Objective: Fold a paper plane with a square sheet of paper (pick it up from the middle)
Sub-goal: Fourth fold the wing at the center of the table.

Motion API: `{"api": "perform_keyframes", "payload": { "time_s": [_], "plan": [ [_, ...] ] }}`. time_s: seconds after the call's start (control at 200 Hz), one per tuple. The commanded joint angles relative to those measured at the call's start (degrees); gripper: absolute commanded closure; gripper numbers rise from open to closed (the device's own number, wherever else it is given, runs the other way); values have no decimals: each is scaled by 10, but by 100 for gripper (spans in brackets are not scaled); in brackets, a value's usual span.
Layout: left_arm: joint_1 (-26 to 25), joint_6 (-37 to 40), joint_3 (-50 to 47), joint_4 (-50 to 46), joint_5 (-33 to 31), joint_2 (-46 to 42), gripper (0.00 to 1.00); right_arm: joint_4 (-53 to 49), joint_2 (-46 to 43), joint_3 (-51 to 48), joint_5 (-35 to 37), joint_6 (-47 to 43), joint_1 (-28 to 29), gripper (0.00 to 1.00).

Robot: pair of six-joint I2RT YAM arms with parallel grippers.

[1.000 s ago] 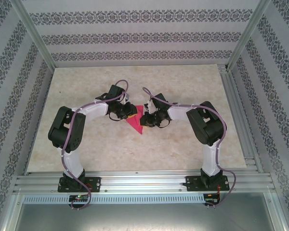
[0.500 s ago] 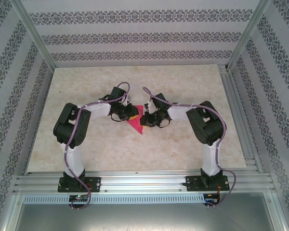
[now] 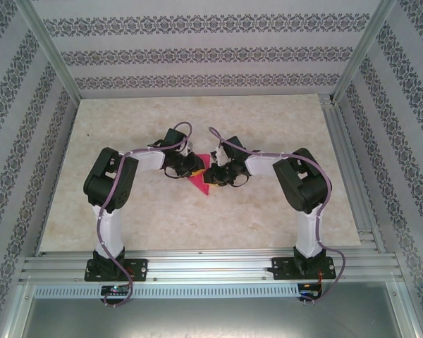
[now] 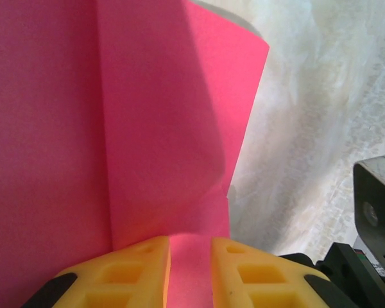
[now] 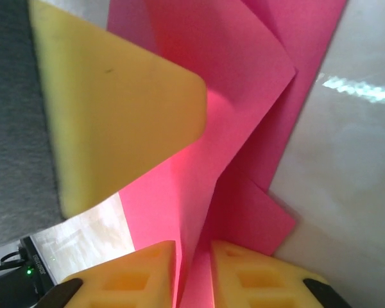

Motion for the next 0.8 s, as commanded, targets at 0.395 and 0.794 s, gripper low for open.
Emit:
{"api": "perform_keyframes", "payload": {
  "time_s": [0.395, 0.794],
  "plan": [
    [-9, 24, 20, -12, -3, 20, 76, -18, -43, -29, 27, -5, 1, 85],
    [-9, 25, 27, -9, 10, 7, 74, 27, -16, -53, 4, 32, -8, 90]
  ]
}}
